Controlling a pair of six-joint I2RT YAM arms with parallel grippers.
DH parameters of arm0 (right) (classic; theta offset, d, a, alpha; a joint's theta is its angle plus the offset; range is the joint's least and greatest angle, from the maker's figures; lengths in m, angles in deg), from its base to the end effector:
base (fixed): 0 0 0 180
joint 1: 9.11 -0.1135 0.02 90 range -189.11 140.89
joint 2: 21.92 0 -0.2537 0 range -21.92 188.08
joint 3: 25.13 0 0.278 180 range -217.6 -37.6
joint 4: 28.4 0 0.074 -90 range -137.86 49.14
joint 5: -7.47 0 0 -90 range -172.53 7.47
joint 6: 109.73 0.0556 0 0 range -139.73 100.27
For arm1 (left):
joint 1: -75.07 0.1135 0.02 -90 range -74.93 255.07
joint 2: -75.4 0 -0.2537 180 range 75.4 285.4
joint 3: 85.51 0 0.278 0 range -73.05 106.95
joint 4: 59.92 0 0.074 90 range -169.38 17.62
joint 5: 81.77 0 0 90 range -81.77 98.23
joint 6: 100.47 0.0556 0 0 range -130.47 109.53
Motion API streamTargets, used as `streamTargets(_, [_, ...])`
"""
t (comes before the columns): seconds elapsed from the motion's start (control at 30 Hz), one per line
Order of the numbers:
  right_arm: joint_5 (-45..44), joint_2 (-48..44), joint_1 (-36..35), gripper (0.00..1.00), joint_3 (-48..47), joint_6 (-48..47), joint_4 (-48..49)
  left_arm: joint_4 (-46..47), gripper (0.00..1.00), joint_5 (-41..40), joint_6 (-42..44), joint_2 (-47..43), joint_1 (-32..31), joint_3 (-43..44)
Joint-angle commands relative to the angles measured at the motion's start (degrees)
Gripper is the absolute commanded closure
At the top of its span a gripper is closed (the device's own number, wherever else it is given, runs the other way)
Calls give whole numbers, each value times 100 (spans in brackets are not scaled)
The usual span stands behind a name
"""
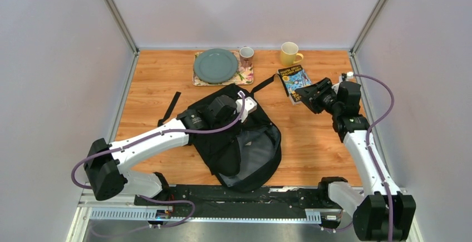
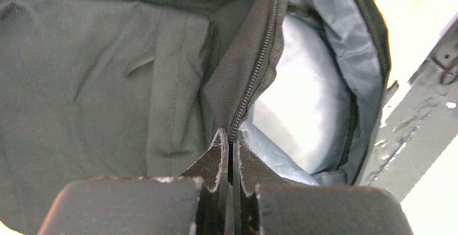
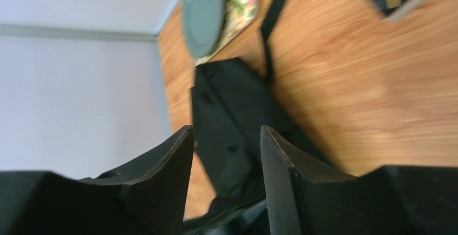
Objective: Pack the student bag
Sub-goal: Adjust the student bag at the center of the board, then pick up the book from the center of the board.
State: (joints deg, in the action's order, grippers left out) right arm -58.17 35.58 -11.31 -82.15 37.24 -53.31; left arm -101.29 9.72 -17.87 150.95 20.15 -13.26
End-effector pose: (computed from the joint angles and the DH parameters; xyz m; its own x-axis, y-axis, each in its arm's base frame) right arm 0.2732 0.0334 0.2717 -0.5750 0.7422 -0.3442 0.1372 0.5022 0.8538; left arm 0.1864 -0.2679 0.2521 -0.5074 0.4985 -0.7029 0.7698 0.6288 -0.1097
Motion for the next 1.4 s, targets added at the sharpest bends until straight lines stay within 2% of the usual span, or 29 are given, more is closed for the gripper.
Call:
streamTargets(0.0, [-942,419,448,47,-167,-1055,-785,34,100,613,-95,39,16,480])
streamTargets(0.03, [-933,516,500,47,-220,-1143,-777,-1,87,728,-104,74,16,577])
streamTargets(0.1, [-802,814,632,46,-352,-1354,-785,-80,67,1113,-217,109,16,709])
streamTargets(0.13, [-688,886,676,46,-404,-1425,-786,-71,59,1272,-270,83,16,744])
streamTargets(0.2, [-573,1087,738,46,-545,-1531,-847,156,50,1738,-437,-127,16,754])
streamTargets(0.23, [-547,1132,764,46,-572,-1601,-847,296,30,1827,-481,-232,16,745])
streamTargets(0.27, [-529,1193,825,46,-615,-1627,-864,594,25,1906,-586,-434,7,736])
streamTargets(0.4, [-625,1255,958,46,-843,-1777,-908,790,25,1540,-483,-577,33,1085])
streamTargets(0.53, [-591,1492,1186,46,-1151,-1926,-874,693,24,994,-368,-138,121,1605])
streamTargets(0.7, [-423,2046,1310,46,-1687,-2269,-1023,1290,23,905,-745,662,385,2184])
streamTargets(0.87, [-318,2564,1467,45,-2022,-2463,-1216,1343,23,493,-1140,1837,543,3143])
streamTargets(0.97, [-239,2827,1512,45,-2214,-2612,-1190,1571,23,396,-1307,2392,596,3548])
streamTargets(1.2, [-327,3557,1556,44,-2970,-3025,-1489,2547,22,237,-1756,3263,640,3575])
streamTargets(1.37, [-152,4294,1556,44,-3401,-3253,-1497,3171,22,815,-2326,4246,772,3890])
